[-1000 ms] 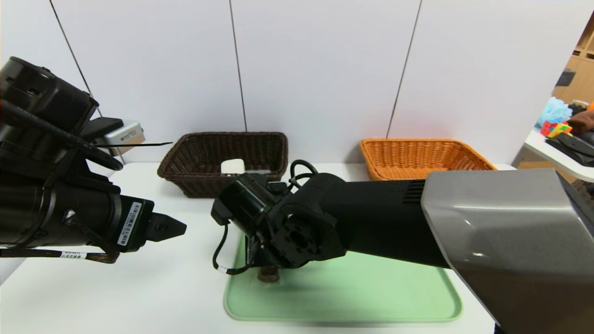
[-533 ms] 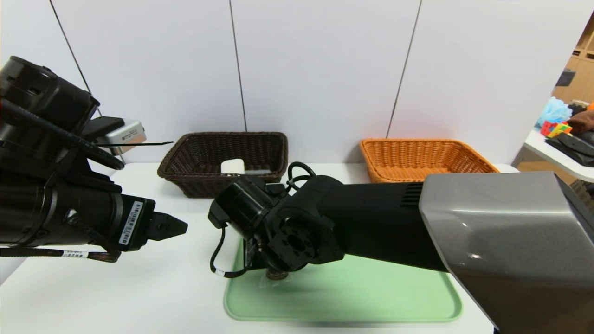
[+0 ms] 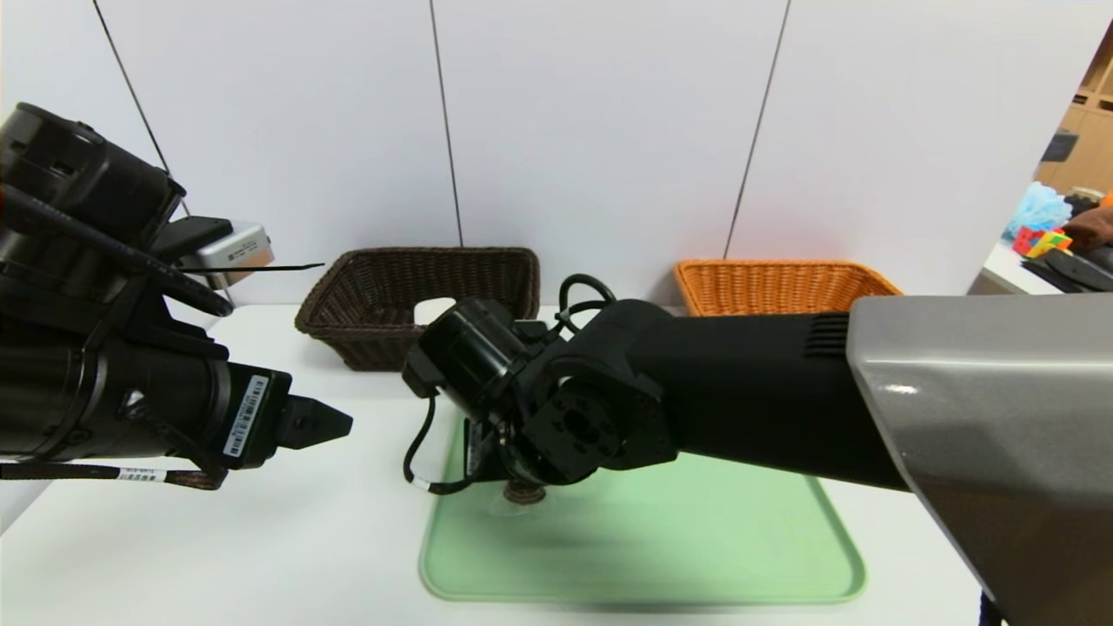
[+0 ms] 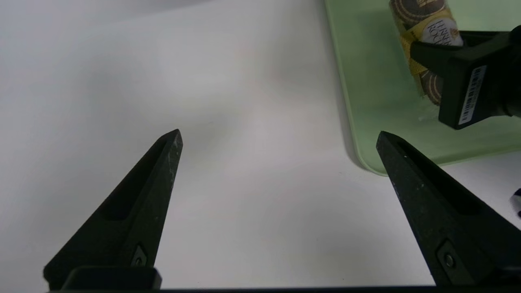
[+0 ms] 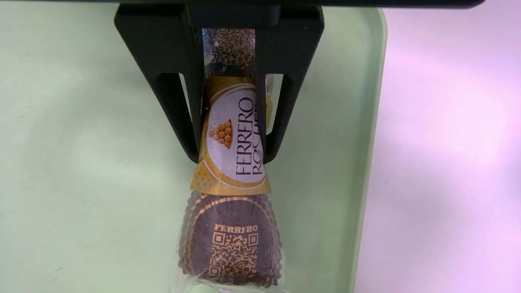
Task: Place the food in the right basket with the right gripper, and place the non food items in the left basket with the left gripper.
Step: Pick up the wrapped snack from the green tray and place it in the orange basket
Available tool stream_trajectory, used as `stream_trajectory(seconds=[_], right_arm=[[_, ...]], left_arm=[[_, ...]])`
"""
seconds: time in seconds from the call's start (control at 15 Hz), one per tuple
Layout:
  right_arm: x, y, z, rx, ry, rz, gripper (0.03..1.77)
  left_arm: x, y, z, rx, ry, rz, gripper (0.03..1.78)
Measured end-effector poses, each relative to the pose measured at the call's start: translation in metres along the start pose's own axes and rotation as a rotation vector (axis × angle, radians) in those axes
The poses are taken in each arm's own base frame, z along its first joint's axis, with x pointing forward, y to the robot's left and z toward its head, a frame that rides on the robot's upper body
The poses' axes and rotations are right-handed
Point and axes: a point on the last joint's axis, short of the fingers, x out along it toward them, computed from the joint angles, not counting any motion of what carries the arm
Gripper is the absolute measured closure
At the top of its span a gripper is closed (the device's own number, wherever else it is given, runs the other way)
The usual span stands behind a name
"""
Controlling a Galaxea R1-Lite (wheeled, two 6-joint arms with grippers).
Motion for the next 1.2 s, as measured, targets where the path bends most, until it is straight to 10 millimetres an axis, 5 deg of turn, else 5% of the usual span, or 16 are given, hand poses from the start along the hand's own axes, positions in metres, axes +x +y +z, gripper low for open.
stream_trajectory(seconds=[0.4,0.93,1.2], right_arm=[[-0.028,-0.033,0.036,0.088,-0.08,-0.011,1.44],[-0.079,-0.129,0.097,0.235,-0.236,-0.098,1.44],[-0.089,-0.173,0.115,0.298,-0.285,-0.171,1.44]], left_arm=[[-0.001,0.0,0.002,-0.004,-0.014,-0.005,0.12],[0.003,-0.009,0.008,0.008,-0.058,-0.04,0.12],[0.006,-0.012,0.009,0.014,-0.059,-0.045,0.12]])
